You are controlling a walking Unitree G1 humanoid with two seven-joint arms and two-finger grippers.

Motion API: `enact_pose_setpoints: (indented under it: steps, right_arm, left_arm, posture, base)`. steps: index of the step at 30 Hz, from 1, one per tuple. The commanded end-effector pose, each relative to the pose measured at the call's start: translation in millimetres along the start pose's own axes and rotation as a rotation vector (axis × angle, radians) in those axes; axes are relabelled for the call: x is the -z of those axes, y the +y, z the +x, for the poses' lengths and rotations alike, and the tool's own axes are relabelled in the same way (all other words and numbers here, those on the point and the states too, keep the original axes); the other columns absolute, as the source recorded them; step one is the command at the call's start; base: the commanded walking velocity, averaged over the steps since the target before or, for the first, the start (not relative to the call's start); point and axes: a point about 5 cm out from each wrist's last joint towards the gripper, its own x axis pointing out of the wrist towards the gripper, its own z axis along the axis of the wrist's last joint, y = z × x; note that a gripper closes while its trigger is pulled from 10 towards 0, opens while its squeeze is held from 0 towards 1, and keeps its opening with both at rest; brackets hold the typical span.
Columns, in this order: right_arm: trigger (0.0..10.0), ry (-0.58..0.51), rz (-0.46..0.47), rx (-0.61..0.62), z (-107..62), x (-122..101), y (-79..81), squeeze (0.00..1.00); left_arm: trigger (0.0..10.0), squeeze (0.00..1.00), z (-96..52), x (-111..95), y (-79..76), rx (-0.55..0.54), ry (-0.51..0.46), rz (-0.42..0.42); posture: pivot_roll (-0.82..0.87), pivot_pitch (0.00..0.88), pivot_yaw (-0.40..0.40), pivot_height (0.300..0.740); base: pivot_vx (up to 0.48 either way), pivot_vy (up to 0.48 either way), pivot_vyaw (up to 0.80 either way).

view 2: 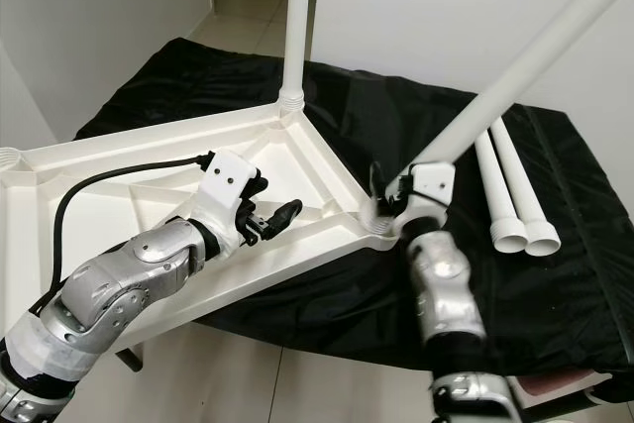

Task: Building children table

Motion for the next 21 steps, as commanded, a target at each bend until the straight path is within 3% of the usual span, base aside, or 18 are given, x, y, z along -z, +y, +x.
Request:
enact_pose_setpoints:
  steps: [1, 6, 13, 14, 21]
  right_arm:
    - [0.0, 0.013, 0.012, -0.049, 0.9, 2, -1.4, 0.00]
    - [0.0, 0.076, 0.011, -0.140, 4.0, 7, -8.3, 0.00]
    - [0.0, 0.098, -0.004, -0.169, 6.2, 7, -11.5, 0.00]
    - [10.0, 0.119, -0.012, -0.171, 6.9, 10, -12.6, 0.00]
    - [10.0, 0.139, -0.063, -0.292, 1.3, 19, -4.5, 0.00]
  left_arm:
    - [10.0, 0.00, 1.0, -4, -7.8, 0.182, -0.015, 0.016]
    - [10.0, 0.00, 2.3, -7, -5.7, 0.173, -0.024, 0.018]
    - [10.0, 0.00, 2.1, -8, -4.2, 0.167, -0.028, 0.019]
    - [10.0, 0.00, 1.9, -8, -3.8, 0.164, -0.028, 0.020]
    - [10.0, 0.00, 1.1, -9, -2.3, 0.159, -0.027, 0.024]
  posture:
    - [0.03, 0.021, -0.075, 0.740]
    - [0.03, 0.021, -0.077, 0.740]
    - [0.03, 0.020, -0.078, 0.740]
    - [0.04, 0.022, -0.078, 0.740]
    - [0.04, 0.026, -0.071, 0.740]
  base:
    - [0.000, 0.000, 0.00]
    - [0.000, 0.000, 0.00]
    - [0.000, 0.000, 0.00]
    - [0.000, 0.000, 0.00]
    - [0.000, 0.000, 0.00]
